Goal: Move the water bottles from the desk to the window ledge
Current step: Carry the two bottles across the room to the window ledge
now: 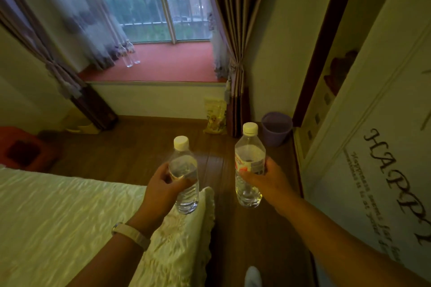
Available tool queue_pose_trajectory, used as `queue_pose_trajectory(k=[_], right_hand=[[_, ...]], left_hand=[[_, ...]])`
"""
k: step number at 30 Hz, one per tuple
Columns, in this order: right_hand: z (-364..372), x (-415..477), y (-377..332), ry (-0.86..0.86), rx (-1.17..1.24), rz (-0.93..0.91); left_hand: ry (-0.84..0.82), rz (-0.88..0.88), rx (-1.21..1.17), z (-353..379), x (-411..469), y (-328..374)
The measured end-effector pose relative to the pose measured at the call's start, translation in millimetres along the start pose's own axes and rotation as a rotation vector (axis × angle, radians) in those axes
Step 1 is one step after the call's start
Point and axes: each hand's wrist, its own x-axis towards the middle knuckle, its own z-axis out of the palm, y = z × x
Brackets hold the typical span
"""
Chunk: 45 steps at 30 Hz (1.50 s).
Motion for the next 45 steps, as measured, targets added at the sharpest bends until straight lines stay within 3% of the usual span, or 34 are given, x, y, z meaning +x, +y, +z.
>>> queue_pose_trajectory(k=[14, 22, 31, 38, 45], right_hand=[[-27.6, 136.2, -28.4, -0.035, 0.009, 0.012], [-8.2, 261.8, -48.2, -0.04, -0.035, 0.035], [34.5, 409.6, -112.3, -0.062, -0.074, -0.03], [87.2, 502.2, -149.6, -0.168, -0.074, -0.073], [145.7, 605.2, -170.5, -0.291, -0.104, -0.108]], left_hand=[[-0.029, -0.004, -0.07, 50.1, 149.6, 20.2], [-0.047, -0.045, -0.127, 60.2, 285.2, 16.2], [-0.116, -0.058, -0.185, 47.6, 446.6, 60.1], [-0.015, -0.037, -0.189, 17.6, 519.0, 93.1], [0.2, -0.035, -0.182, -26.4, 593.4, 100.9]])
